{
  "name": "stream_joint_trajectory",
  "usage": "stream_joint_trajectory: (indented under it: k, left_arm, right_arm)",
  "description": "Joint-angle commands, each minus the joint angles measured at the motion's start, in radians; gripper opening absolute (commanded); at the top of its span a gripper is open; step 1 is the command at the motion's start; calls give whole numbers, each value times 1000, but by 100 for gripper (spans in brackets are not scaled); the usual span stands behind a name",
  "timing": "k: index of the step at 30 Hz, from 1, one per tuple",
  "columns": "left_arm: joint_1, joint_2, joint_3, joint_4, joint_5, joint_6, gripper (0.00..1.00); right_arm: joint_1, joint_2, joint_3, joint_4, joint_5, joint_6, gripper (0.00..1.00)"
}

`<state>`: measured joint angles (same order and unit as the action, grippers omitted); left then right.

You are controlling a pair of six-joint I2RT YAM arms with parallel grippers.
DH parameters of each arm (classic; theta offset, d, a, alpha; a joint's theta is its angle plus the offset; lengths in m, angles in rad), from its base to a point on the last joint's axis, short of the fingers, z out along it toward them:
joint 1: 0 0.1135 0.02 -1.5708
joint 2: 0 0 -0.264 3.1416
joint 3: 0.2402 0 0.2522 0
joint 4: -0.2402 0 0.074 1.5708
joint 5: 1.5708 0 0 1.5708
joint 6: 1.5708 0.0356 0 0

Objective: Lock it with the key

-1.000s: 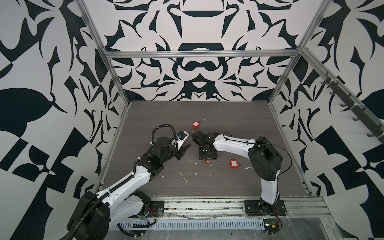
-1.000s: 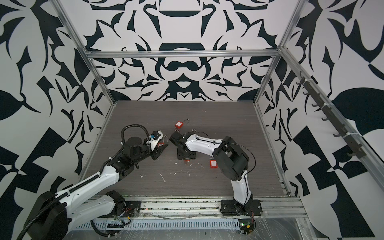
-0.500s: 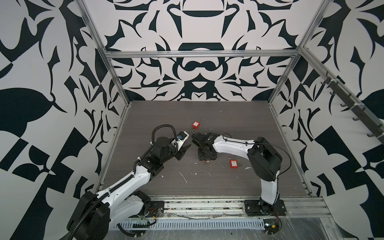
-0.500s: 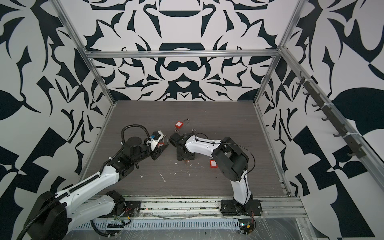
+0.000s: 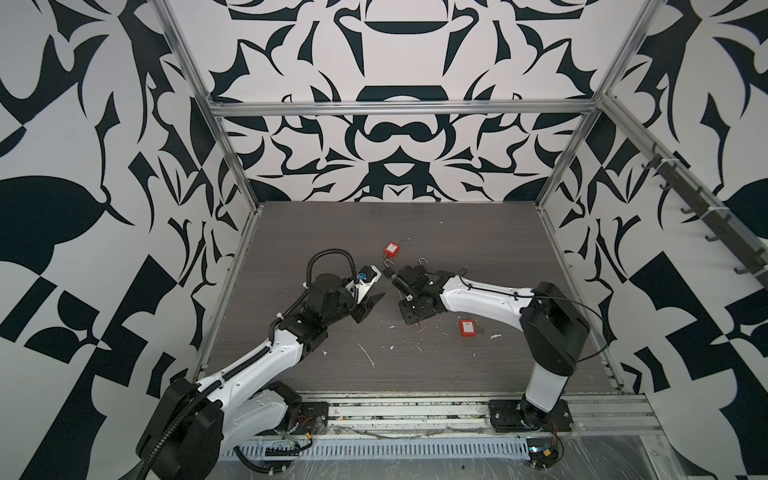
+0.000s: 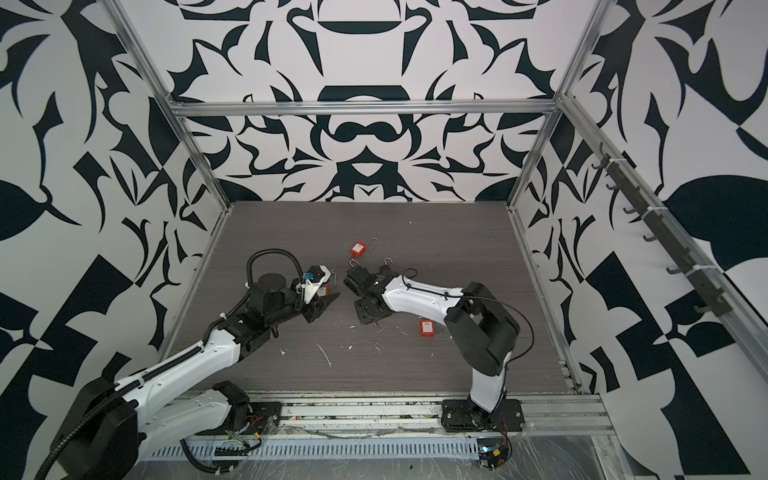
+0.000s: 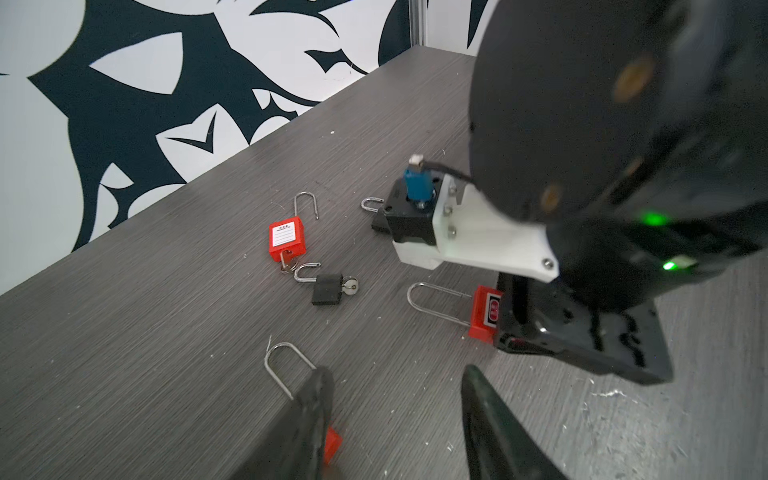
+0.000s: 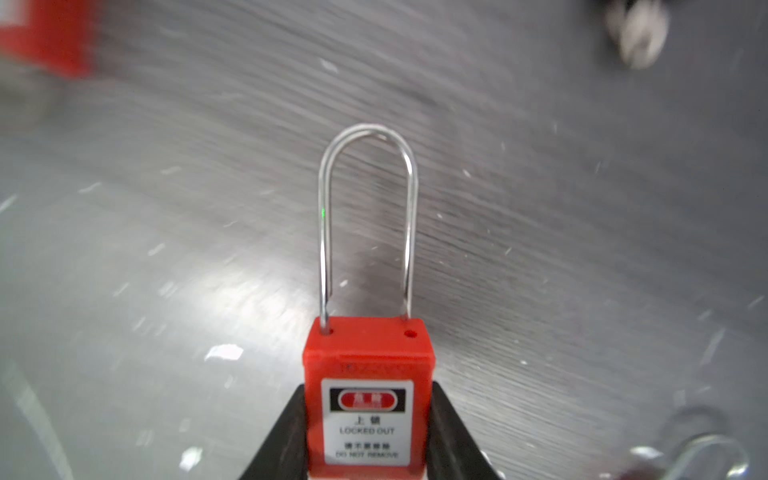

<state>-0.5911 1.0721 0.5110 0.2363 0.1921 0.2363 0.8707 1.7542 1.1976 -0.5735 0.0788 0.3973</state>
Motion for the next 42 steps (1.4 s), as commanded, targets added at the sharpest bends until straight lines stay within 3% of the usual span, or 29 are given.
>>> stream_joint_trajectory:
  k: [1,7,14,19,28,36,42]
  left_arm:
    - [1,5,35,-35,39,27,53]
    - [1,-23,35,-78,93,141,55]
    - [2,-69,42,-146,165,323,56]
    - [-1,-123,24,-156,254,509,55]
    - [-94,-136,36,-180,185,707,52]
    - [-99,-56,79,-247,223,799,48]
    - [-99,-2,106,-236,231,811,40]
  right_arm:
    - [-3,-87,-10,31,-88,-286,25]
    - [-31,-141,24,-67,-183,-539,24]
    - [-52,-293,-24,-46,-311,-754,24]
    - [-58,-355,-32,-93,-320,-887,24]
    - [-62,-320,51,-225,-368,-917,25]
    - [-69,-297,81,-262,-420,-922,24]
    - [-72,-280,95,-269,-441,-915,23]
